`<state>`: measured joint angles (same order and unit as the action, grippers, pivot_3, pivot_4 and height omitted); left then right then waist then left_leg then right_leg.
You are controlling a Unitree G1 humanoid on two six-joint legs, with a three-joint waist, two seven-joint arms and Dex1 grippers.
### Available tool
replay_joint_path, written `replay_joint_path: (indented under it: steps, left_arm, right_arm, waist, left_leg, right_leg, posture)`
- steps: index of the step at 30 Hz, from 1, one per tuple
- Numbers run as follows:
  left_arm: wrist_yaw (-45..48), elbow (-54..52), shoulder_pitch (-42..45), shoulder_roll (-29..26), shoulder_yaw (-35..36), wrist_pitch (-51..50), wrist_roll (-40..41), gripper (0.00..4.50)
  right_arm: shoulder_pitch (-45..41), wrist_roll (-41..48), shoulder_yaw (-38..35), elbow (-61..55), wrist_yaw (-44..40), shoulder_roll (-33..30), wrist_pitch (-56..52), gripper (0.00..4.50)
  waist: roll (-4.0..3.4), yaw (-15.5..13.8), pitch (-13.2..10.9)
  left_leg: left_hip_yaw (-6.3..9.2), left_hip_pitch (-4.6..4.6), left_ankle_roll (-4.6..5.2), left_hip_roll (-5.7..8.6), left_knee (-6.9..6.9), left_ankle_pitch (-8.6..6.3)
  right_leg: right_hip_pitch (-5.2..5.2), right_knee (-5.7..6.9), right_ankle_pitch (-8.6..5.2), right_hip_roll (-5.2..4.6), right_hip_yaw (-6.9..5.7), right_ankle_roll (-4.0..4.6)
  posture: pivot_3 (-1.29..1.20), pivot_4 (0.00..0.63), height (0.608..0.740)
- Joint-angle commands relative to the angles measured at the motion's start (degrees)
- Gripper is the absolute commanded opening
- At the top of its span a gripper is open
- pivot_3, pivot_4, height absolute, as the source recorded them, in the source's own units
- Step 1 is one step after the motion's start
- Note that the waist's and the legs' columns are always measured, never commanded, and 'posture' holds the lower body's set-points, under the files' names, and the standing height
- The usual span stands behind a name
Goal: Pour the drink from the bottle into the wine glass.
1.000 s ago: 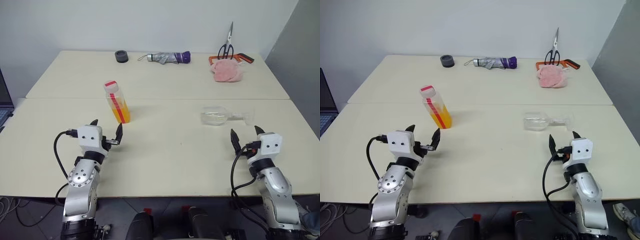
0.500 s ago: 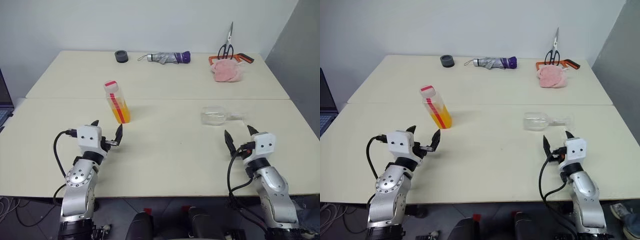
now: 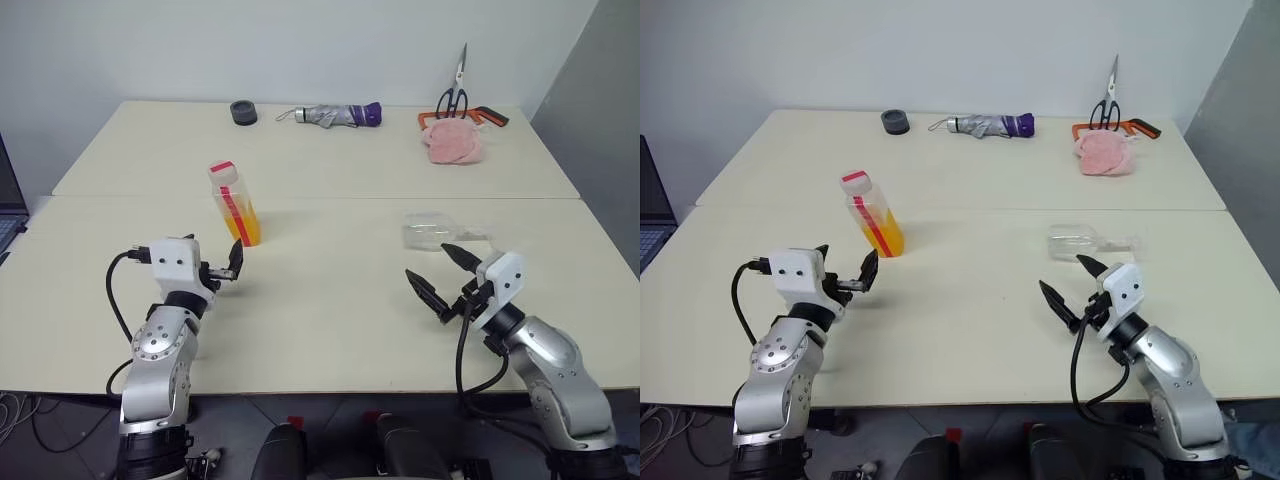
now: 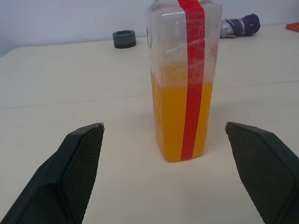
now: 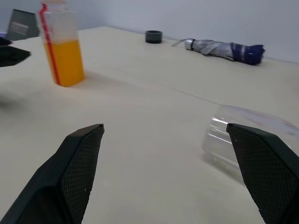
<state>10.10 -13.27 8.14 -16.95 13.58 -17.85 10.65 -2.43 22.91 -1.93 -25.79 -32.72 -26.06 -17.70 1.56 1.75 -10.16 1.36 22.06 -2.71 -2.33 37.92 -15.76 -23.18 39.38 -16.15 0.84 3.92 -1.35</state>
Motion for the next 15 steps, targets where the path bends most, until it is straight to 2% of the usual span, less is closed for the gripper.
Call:
replay_joint_path:
  steps: [1,7,15]
  left_arm:
    - [-1.85,-3.58,2.78,-0.81,-0.01,-2.52,-0.77,4.45]
    - [-4.55,-4.58,6.31,-0.14,-0.96,-6.66,-1.65,4.45]
    - [-5.20,-2.63,9.37,1.06,-2.11,-6.76,-2.02,4.45]
  right_arm:
    - [-3.33,5.24,-0.96,-4.77,-2.39,-2.49,-5.10,4.50]
    - [-6.04,8.65,-0.99,-5.60,-3.86,-4.54,-9.13,4.50]
    - [-7.00,9.21,-0.94,-4.31,-6.06,-5.41,-9.22,4.50]
  waist:
    - [0.00,0.00,0.00]
    - [0.02,-0.05,0.00]
    - [0.03,-0.06,-0.01]
  left_leg:
    - [0.00,0.00,0.00,0.00,0.00,0.00]
    - [0.04,0.07,0.00,0.02,-0.02,0.00]
    - [0.06,0.10,0.00,0.01,-0.02,0.00]
  right_leg:
    - [0.00,0.00,0.00,0.00,-0.02,0.00]
    - [0.00,-0.07,0.01,-0.01,-0.01,0.01]
    - [0.00,-0.11,0.02,-0.01,-0.03,0.00]
  posture:
    - [0.00,0.150,0.740]
    - [0.00,0.150,0.740]
    - [0.00,0.150,0.740]
